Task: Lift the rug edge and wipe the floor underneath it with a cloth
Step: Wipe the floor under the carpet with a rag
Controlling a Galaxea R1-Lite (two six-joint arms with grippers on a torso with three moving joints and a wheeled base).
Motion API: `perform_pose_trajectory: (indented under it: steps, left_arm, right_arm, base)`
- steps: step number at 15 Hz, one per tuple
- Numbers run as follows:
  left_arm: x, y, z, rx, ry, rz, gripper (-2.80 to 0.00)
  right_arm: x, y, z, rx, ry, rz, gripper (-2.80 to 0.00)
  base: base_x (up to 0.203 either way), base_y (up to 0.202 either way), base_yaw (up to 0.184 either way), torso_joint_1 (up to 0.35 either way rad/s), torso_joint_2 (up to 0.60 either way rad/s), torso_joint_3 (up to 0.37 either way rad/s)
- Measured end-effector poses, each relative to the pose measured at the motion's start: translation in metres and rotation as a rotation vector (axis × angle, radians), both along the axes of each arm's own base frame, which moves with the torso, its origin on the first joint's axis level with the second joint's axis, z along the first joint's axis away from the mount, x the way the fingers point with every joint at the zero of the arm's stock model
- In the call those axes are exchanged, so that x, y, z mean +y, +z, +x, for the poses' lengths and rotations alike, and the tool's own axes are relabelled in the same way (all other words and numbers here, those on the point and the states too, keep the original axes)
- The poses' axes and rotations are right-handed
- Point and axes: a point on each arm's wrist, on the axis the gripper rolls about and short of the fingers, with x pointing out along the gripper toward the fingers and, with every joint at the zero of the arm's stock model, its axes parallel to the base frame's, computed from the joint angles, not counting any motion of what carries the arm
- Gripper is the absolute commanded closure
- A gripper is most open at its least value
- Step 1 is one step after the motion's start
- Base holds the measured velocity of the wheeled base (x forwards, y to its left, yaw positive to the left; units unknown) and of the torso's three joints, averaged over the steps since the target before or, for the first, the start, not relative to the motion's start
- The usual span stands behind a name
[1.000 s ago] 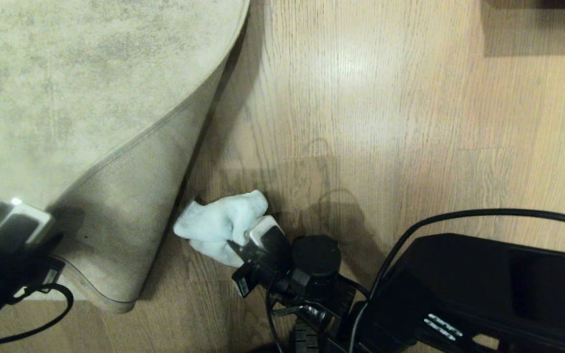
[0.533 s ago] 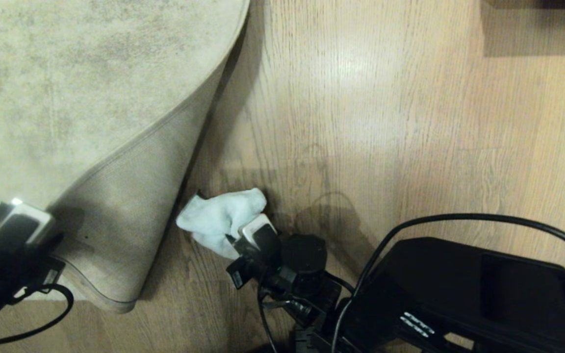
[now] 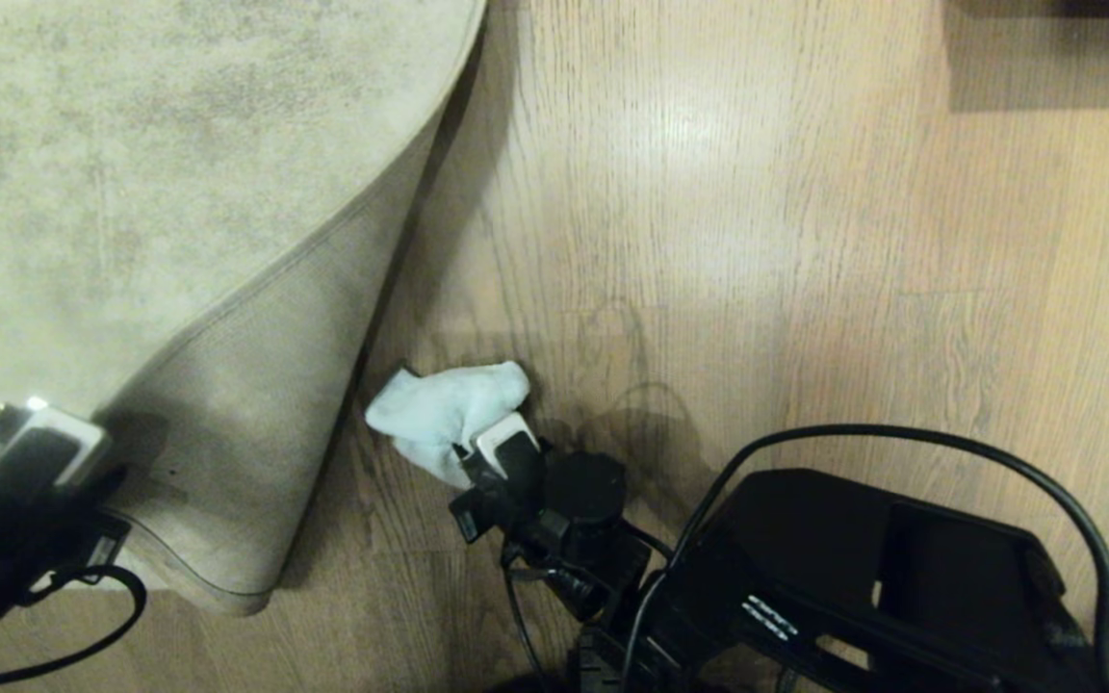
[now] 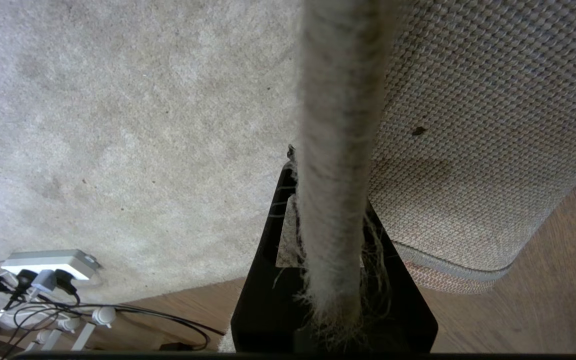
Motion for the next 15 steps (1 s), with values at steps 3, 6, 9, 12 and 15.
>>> perform_pose_trajectory:
  steps: [3, 6, 9, 12, 15]
  left_arm:
    - [0.000, 0.000, 0.001, 0.002, 0.000, -0.001, 0.00]
    - [0.000, -0.001, 0.001, 0.004, 0.000, -0.002, 0.00]
    - [0.000, -0.001, 0.001, 0.006, 0.000, -0.002, 0.00]
    - [0.000, -0.001, 0.001, 0.007, 0.000, -0.002, 0.00]
    - [0.000, -0.001, 0.001, 0.007, 0.000, -0.002, 0.00]
  right_arm:
    - [-0.005, 0.005, 0.018, -0.024, -0.053, 0.020, 0.00]
    - [-0.009, 0.018, 0.033, -0.048, -0.085, 0.029, 0.00]
    - [-0.010, 0.042, 0.048, -0.080, -0.111, 0.052, 0.00]
    - [-0.012, 0.067, 0.055, -0.094, -0.121, 0.066, 0.00]
    - [-0.013, 0.085, 0.051, -0.108, -0.117, 0.075, 0.00]
  base:
    - [0.000, 0.000, 0.000, 0.000, 0.00, 0.000]
    - [0.000, 0.000, 0.000, 0.000, 0.00, 0.000]
    - [0.000, 0.000, 0.000, 0.000, 0.00, 0.000]
    - [0.000, 0.000, 0.000, 0.000, 0.00, 0.000]
    - [0.000, 0.000, 0.000, 0.000, 0.00, 0.000]
